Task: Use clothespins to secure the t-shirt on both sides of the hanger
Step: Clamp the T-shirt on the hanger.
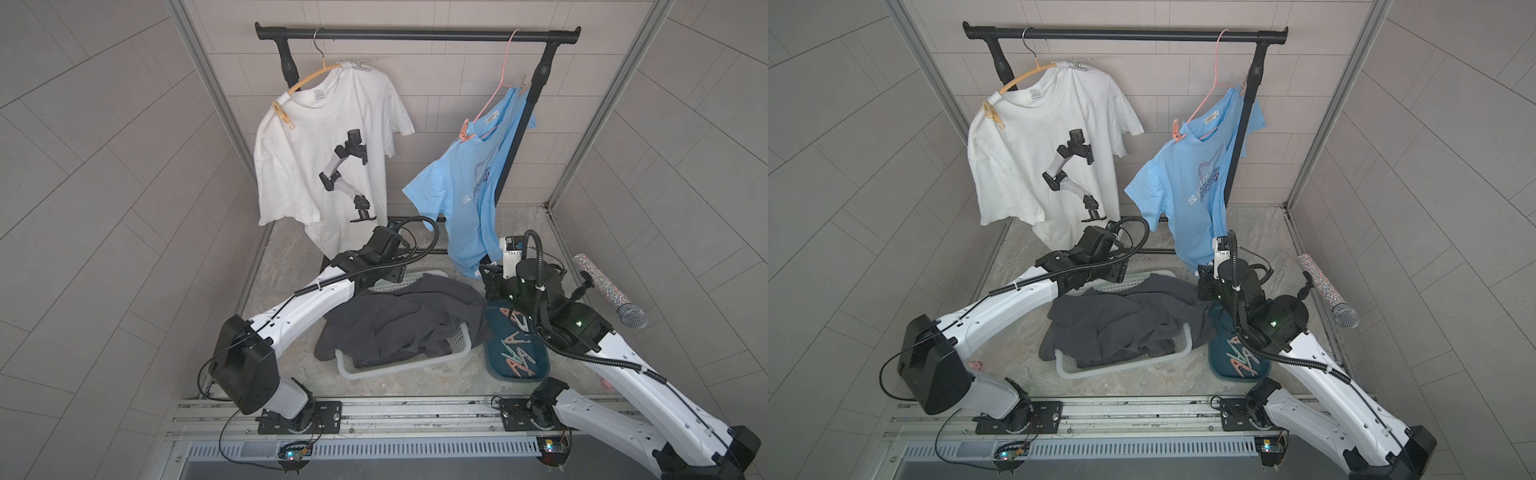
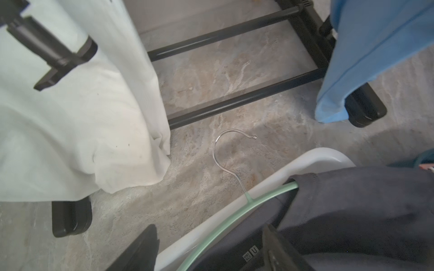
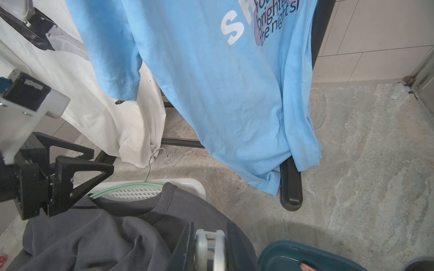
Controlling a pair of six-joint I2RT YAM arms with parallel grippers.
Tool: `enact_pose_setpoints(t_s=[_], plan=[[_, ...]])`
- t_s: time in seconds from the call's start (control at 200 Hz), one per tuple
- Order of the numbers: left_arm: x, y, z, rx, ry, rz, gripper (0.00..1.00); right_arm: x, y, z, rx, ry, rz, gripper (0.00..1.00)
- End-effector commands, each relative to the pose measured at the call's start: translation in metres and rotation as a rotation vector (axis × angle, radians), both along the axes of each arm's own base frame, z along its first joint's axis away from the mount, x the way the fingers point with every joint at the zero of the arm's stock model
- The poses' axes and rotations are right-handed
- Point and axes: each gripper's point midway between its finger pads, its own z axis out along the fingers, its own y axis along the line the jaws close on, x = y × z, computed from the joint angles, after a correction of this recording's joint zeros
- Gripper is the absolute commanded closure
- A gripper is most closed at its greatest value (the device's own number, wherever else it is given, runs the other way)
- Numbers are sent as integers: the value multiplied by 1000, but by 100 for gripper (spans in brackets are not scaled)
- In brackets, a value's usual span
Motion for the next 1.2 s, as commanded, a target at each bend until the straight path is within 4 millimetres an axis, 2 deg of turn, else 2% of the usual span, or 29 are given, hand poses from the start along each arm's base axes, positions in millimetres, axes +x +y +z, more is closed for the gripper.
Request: enact_pose_setpoints(t_s=[0.0, 0.115, 0.275, 0.45, 0.645, 0.736, 0.891, 0.971, 1.111, 1.196], plan=[[12, 8, -3, -38, 38, 115, 26, -5, 1, -2, -21, -22, 41, 100], [17, 3, -14, -14, 80, 105, 26, -8, 10, -3, -72, -82, 135, 100], [15, -7, -22, -42, 152, 43, 27, -17, 26, 9, -169, -225, 300, 100], [19, 1, -30, -35, 170, 94, 28, -15, 30, -4, -290, -260, 370, 100], [17, 4, -36, -22, 195, 102, 28, -11, 57, -21, -345, -278, 539, 100], [15, 5, -38, -11, 204, 97, 28, -3, 72, -31, -352, -267, 603, 100], [14, 4, -39, 5, 198, 54, 27, 23, 92, -38, -387, -290, 650, 100], [12, 3, -39, 11, 199, 25, 27, 35, 103, -49, -408, -291, 708, 100], [6, 5, -41, 54, 195, -37, 27, 52, 107, -69, -401, -269, 821, 100], [9, 12, -40, 96, 170, -36, 27, 64, 100, -69, -400, -281, 802, 100]])
